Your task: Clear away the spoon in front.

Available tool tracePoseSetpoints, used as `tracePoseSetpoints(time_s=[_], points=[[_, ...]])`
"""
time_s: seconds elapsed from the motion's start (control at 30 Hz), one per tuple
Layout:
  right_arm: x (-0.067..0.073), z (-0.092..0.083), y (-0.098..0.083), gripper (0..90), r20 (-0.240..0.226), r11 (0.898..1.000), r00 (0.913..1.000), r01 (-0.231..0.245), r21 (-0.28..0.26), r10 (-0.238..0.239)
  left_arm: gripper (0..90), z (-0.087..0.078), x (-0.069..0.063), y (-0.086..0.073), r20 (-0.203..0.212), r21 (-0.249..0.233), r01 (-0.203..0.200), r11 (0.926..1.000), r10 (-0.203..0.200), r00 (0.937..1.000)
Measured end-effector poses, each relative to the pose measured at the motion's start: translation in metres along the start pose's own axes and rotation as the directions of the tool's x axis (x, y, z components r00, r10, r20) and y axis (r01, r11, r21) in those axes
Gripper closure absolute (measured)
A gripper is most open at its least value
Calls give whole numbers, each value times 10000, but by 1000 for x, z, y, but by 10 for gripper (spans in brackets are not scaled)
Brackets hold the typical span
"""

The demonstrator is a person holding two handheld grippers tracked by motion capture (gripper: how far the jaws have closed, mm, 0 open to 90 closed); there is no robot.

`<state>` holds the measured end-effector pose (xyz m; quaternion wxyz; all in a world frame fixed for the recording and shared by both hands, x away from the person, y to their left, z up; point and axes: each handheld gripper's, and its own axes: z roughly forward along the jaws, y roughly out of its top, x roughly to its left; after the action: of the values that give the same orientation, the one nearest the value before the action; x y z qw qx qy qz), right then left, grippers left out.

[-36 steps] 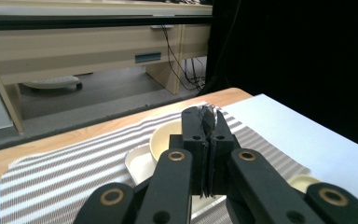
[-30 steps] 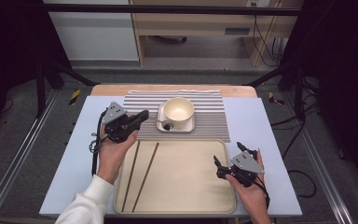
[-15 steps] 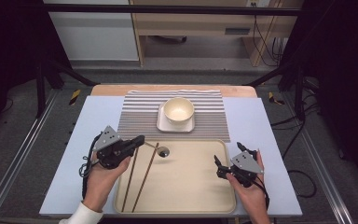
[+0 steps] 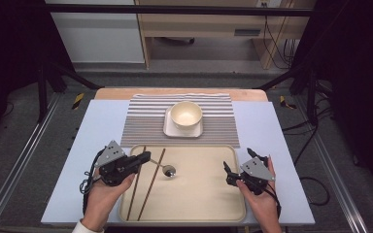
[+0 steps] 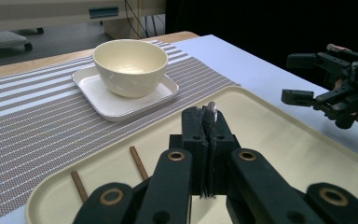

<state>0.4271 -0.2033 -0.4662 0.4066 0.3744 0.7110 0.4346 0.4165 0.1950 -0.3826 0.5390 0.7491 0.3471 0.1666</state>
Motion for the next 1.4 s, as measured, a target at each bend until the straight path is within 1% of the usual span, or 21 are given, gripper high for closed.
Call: tracePoseSetpoints(time_s=[0.07,0.2,0.27,0.37,0.43,0.47,0.57,0.7,0.83,0.87,0.9,1.13,1.23,1.3,1.4], points=[[0,0,0,96,1,10000,10000,-16,-1,16,886,-4,-3,-1,120,-15,88,10000,-88,9999],[0,0,0,96,1,10000,10000,-31,-2,31,886,-11,-7,-3,234,208,45,9998,-50,9997],[0,0,0,96,-1,10000,10000,-35,10,35,886,-15,-10,-4,291,226,60,9997,-66,9996],[0,0,0,97,-1,10000,10000,-42,19,42,886,-22,-13,-3,317,337,-49,9994,38,9995],[0,0,0,97,-8,10000,10000,-37,33,37,886,-26,-15,-2,379,428,-55,9991,39,9993],[0,1,0,97,-3,10000,10000,-40,39,40,886,-27,-16,-2,399,512,-129,9986,109,9991],[1,1,-1,97,-21,10000,10000,-50,57,50,884,-30,-20,-1,434,705,-314,9970,284,9987],[1,1,-1,97,-43,9999,10000,-32,110,32,883,-30,-20,1,502,941,-355,9949,309,9983],[1,2,-1,97,-80,9999,10000,-48,160,49,866,-22,-16,4,405,1134,-373,9928,328,9986],[1,2,-1,97,-78,9999,10000,-38,161,39,861,-17,-13,4,311,1219,-456,9915,421,9986],[1,2,-1,97,-79,9999,10000,-41,167,42,849,-14,-12,4,250,1256,-458,9910,429,9988],[0,2,-2,97,-60,9998,10000,-67,181,68,843,15,2,4,125,1516,-236,9882,219,9997],[0,2,-2,97,-73,9998,10000,-66,188,68,848,25,6,3,116,1649,-246,9860,230,9997],[0,2,-2,97,-72,9998,9999,-76,180,77,861,31,10,2,96,1696,-128,9854,113,9999],[0,2,-2,97,-72,9998,9999,-83,177,85,879,38,15,1,353,1700,349,9848,-415,9985]])
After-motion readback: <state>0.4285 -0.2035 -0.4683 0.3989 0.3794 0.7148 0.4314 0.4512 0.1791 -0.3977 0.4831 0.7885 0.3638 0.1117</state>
